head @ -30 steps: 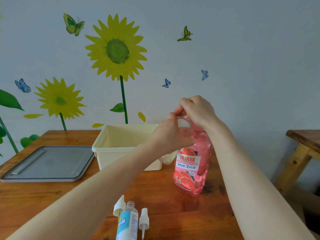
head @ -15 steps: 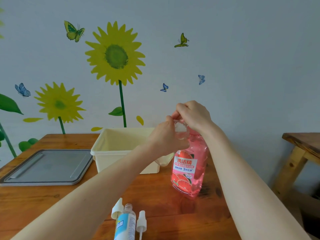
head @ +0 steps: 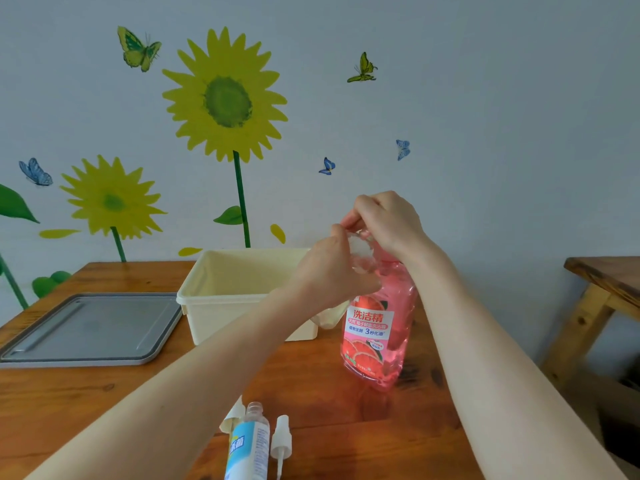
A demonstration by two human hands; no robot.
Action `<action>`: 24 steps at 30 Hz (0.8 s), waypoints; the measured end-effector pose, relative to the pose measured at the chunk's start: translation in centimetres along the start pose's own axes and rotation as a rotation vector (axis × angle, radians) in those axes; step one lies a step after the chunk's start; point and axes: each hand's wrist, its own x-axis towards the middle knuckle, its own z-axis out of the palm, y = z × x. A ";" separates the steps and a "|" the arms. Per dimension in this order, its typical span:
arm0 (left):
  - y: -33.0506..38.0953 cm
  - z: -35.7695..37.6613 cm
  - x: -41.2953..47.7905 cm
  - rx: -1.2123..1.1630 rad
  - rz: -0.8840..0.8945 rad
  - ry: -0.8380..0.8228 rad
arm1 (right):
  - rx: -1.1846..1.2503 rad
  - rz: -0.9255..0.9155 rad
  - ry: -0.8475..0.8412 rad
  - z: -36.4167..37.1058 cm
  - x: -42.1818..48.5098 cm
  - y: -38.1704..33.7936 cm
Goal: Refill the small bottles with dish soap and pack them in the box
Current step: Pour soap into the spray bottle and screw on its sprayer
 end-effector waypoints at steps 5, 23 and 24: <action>0.7 -1.4 0.3 0.026 0.020 -0.002 | -0.030 0.026 -0.062 -0.9 0.6 -1.0; 0.6 -1.3 0.8 -0.013 0.024 0.004 | -0.065 0.042 -0.076 -1.1 1.0 -1.1; 0.4 -1.1 0.8 -0.024 0.017 0.000 | -0.088 0.031 -0.063 -0.9 0.9 -1.0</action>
